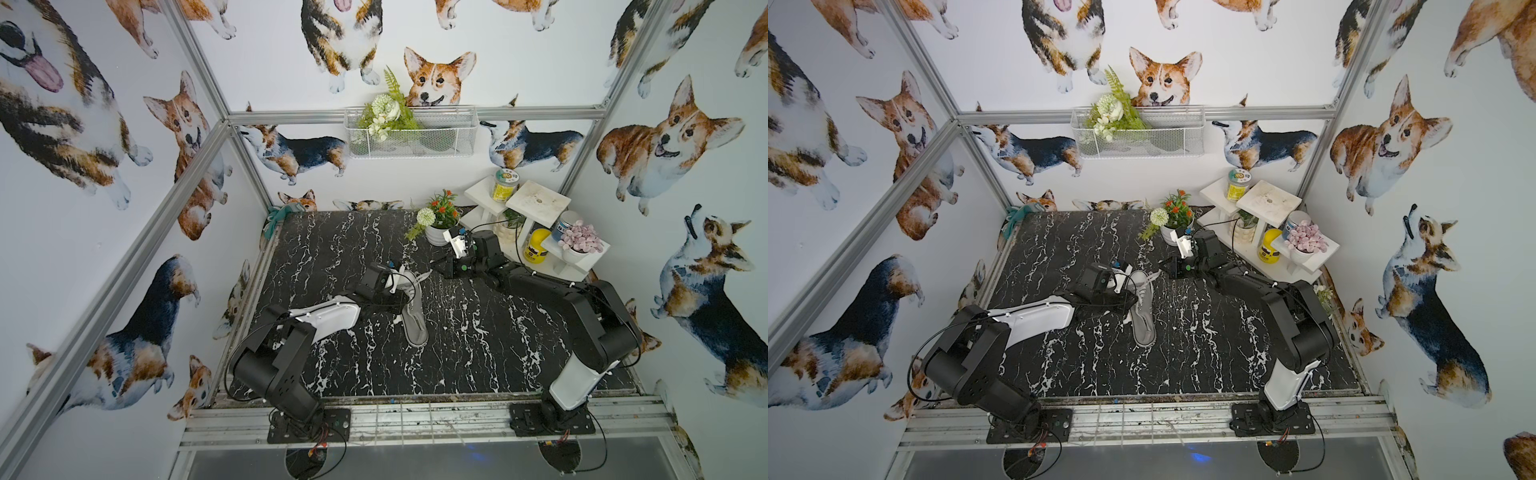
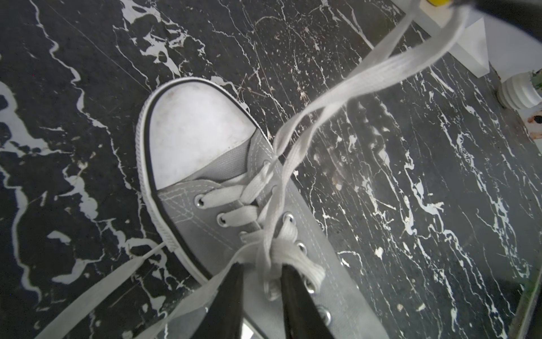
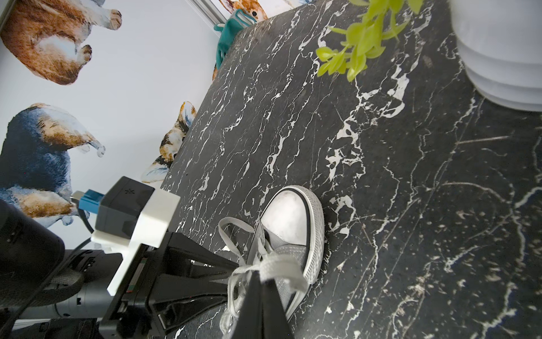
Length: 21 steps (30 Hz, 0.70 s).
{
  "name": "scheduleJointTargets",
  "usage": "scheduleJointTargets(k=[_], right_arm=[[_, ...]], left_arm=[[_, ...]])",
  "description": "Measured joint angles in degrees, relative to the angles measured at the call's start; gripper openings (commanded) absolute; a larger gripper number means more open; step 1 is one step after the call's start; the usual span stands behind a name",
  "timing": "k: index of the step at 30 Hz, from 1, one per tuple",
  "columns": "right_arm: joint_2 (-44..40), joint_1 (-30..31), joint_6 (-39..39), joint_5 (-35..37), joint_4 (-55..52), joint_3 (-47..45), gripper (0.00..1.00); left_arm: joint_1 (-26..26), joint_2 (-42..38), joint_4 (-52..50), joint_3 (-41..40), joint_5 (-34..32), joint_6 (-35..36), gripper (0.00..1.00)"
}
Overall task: Tie the shoes
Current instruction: Cross the shoelace with the shoelace.
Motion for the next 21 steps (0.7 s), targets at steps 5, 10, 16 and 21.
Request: scheduleJointTargets(k=[5,10,16,21], right_arm=[[-0.7,0.0,0.0,0.0,0.0,-0.4,0.00],[-1.3,0.0,-0.3,0.1,-0.3,-0.7,0.00],[-1.8,0.0,-0.9,0.1,-1.9,-0.3,0.00],[-2.0,0.0,-1.1,-0.8,-2.7,0.2,0.00]], left_arm=[[0.0,1.2,0.1,0.8,0.1,0.0,0.17],[0.0,1.3,0.2,1.2,0.2,-0.3,0.07],[0.0,-1.4,0.5,0.4,0.0,-0.3,0.03],[0.0,-3.0,0.7,-0.6,0.5,-0.3,0.03]])
